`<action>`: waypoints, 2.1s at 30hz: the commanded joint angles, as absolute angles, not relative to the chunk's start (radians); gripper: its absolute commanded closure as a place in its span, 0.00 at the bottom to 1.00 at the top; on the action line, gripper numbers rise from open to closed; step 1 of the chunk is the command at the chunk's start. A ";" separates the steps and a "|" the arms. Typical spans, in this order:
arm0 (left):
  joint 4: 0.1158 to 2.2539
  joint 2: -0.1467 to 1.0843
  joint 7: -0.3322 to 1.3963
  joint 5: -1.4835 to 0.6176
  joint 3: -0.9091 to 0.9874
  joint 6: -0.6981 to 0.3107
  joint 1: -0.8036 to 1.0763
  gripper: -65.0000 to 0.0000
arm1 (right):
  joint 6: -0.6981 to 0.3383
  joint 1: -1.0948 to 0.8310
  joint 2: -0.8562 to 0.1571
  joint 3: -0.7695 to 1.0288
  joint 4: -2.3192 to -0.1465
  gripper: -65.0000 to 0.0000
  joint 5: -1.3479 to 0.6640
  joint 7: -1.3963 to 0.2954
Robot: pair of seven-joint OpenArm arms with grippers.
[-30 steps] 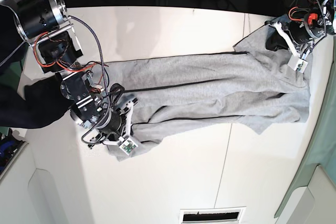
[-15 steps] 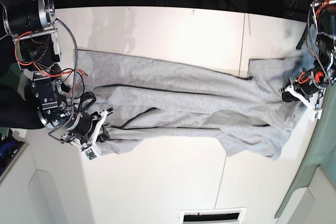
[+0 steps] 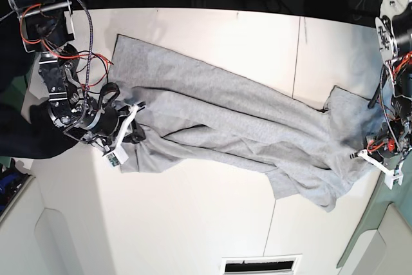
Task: Layout the t-shirt on the table in an organized manner, then fold the t-shirt properly
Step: 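Move the right gripper along the shirt and regrasp the hem, then grasp the shirt fabric with the left gripper near the middle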
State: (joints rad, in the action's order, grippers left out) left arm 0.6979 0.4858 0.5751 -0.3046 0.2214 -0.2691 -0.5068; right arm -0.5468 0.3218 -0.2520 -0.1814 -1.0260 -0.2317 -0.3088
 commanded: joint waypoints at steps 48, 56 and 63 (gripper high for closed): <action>0.982 0.302 0.872 -0.826 0.089 -0.671 -0.141 1.00 | -0.364 0.389 -0.016 -0.178 -1.164 0.59 -0.102 -0.318; 0.983 0.302 0.873 -0.826 0.089 -0.671 -0.129 1.00 | -0.315 0.478 0.023 -0.252 -0.755 0.59 -0.014 -0.153; 0.982 0.302 0.870 -0.775 0.089 -0.671 -0.130 1.00 | -0.318 0.487 0.013 -0.256 -0.723 1.00 0.082 -0.152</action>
